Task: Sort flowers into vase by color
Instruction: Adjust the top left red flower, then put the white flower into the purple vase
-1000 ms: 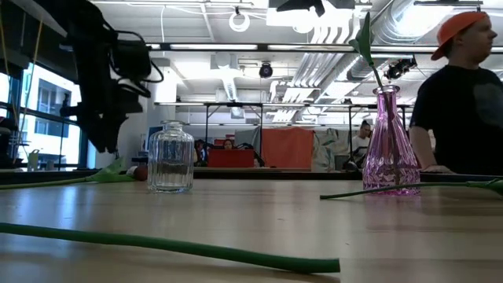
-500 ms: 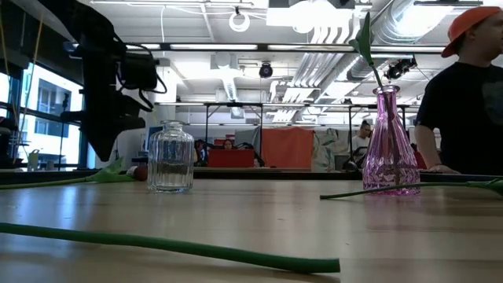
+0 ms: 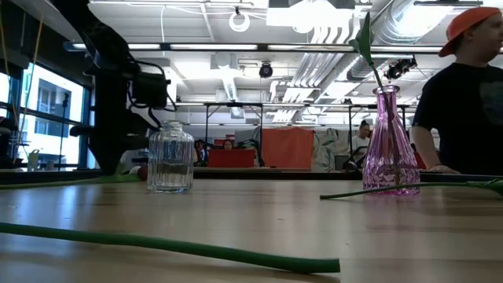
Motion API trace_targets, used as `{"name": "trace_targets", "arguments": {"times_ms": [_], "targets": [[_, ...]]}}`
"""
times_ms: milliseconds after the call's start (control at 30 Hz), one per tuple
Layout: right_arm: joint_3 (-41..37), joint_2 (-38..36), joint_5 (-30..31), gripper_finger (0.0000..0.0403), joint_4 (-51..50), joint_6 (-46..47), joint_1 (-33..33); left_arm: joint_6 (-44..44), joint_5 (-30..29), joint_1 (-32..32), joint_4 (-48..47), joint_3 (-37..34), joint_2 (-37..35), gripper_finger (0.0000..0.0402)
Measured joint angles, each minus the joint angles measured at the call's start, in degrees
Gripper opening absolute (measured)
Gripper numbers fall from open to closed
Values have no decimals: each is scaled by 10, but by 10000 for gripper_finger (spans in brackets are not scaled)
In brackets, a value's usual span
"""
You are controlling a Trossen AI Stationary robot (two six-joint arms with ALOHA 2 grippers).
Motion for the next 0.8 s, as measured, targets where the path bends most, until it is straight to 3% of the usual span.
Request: {"name": "trace_targets", "arguments": {"times_ms": [233,333,567,800], "targets": [[0,0,7,255,-1,0,0,-22,43,-53,69,0,0,0],[0,0,9,255,0,0,0,-22,45,-64,43,14,-7,0],[0,0,20,255,0,-5,0,44,25,-64,-31,49,-83,0],[0,0,29,255,-10,-10,0,58,-35,-50,-75,49,-134,8]]}}
